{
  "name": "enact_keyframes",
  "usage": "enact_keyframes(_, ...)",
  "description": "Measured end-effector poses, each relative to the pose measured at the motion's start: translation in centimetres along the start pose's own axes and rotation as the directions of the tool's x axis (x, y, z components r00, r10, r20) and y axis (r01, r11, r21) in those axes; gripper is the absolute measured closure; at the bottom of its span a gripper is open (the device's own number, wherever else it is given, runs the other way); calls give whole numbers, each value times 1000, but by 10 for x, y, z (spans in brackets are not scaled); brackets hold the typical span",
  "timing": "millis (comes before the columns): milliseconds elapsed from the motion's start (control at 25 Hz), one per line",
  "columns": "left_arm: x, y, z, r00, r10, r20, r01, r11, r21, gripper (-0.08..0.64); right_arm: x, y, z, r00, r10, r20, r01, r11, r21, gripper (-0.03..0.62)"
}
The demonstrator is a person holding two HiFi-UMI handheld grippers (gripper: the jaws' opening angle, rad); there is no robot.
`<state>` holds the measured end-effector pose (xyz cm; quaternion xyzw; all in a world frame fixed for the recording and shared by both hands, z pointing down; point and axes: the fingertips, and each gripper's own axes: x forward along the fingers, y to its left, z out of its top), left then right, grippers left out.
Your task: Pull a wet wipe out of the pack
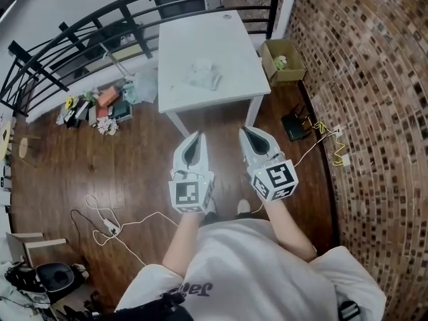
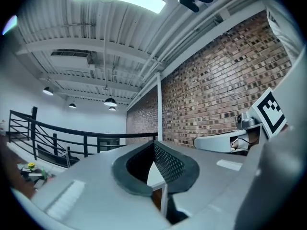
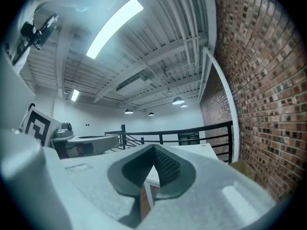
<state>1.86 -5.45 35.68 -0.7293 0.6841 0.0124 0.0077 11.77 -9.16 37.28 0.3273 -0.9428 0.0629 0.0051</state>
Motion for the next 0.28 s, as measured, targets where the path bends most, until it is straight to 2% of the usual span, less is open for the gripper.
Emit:
enact_keyframes(120, 9, 12, -6, 1000, 2, -3, -2, 1000, -4, 545, 17, -1, -7, 1000, 1, -11, -1, 1000, 7, 600)
enact_keyframes(280, 7, 35, 4, 1000, 10, 2, -10, 1000, -14, 545, 29, 12, 1, 1000, -10, -19, 10, 1000, -1, 600)
